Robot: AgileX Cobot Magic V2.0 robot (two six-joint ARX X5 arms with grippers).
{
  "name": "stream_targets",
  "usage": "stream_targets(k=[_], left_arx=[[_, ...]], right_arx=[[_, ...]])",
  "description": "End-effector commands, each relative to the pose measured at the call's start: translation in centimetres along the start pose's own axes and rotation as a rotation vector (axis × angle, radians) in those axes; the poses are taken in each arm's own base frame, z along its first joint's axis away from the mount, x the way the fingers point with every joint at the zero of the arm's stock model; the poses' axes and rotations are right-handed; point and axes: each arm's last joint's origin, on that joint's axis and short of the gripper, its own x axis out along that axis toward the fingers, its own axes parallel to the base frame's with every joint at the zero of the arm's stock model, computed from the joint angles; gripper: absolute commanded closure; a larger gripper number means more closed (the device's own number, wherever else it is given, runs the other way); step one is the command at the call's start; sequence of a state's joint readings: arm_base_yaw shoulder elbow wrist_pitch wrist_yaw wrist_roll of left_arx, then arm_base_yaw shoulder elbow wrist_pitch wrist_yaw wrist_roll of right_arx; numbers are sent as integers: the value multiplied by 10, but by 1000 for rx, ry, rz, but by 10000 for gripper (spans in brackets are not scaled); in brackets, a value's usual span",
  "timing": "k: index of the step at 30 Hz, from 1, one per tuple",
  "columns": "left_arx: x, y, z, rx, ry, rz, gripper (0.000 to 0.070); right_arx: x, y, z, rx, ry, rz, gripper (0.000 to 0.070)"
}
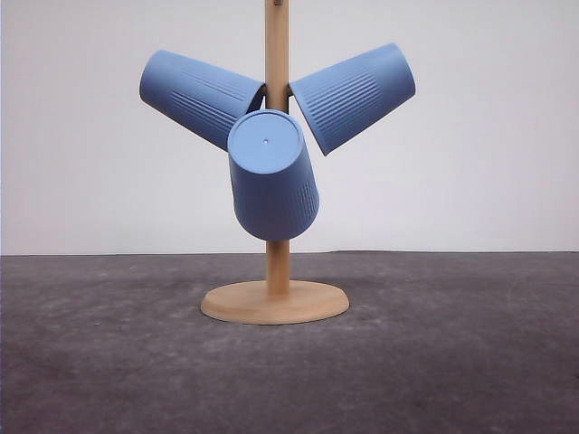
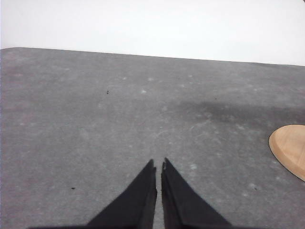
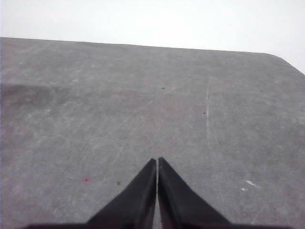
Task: Place three cups
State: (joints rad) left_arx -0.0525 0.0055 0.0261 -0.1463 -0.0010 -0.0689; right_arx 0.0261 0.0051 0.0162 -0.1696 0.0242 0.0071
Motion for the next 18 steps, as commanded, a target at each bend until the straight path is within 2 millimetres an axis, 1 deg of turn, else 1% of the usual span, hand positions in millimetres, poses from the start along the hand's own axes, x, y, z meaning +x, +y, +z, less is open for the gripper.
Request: stream_targets(k=[1,18], left_arx=[[1,0,-3,-2,2,2,700],[1,0,-3,-2,1,2,700]], right_arx=[[0,0,0,12,-10,1,700],[0,0,0,12,-10,1,699]])
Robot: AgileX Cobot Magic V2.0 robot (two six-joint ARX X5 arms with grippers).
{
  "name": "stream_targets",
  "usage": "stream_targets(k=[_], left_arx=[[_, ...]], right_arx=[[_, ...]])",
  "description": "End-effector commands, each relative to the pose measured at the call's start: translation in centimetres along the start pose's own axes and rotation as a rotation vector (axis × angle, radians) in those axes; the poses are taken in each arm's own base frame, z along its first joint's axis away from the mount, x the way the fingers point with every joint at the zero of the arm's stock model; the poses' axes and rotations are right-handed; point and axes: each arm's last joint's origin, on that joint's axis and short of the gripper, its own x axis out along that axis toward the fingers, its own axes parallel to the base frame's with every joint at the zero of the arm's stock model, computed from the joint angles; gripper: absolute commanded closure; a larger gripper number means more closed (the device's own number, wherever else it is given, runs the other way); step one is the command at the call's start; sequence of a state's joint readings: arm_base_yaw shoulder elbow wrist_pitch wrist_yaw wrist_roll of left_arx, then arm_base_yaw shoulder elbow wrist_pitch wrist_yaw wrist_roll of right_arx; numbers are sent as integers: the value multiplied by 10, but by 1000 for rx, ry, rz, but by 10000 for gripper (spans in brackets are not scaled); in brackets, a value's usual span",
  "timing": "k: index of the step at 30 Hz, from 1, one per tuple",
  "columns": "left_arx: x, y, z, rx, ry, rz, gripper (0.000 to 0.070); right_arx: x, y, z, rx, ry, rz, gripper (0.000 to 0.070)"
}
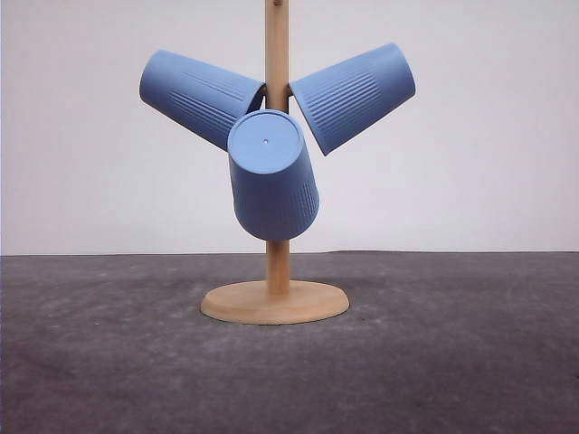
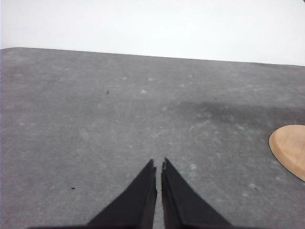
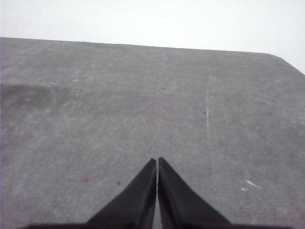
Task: Place three cups
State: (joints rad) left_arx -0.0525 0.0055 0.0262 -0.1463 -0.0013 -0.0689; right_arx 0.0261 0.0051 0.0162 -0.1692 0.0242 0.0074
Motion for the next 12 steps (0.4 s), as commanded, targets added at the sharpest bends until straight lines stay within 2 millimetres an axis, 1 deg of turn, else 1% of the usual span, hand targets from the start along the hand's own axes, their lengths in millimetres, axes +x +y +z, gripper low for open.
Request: stream_targets(k=[1,12], left_arx=[[1,0,-3,-2,2,2,700],[1,0,-3,-2,1,2,700]], right_arx=[[0,0,0,12,-10,1,699],[0,0,0,12,-10,1,700]])
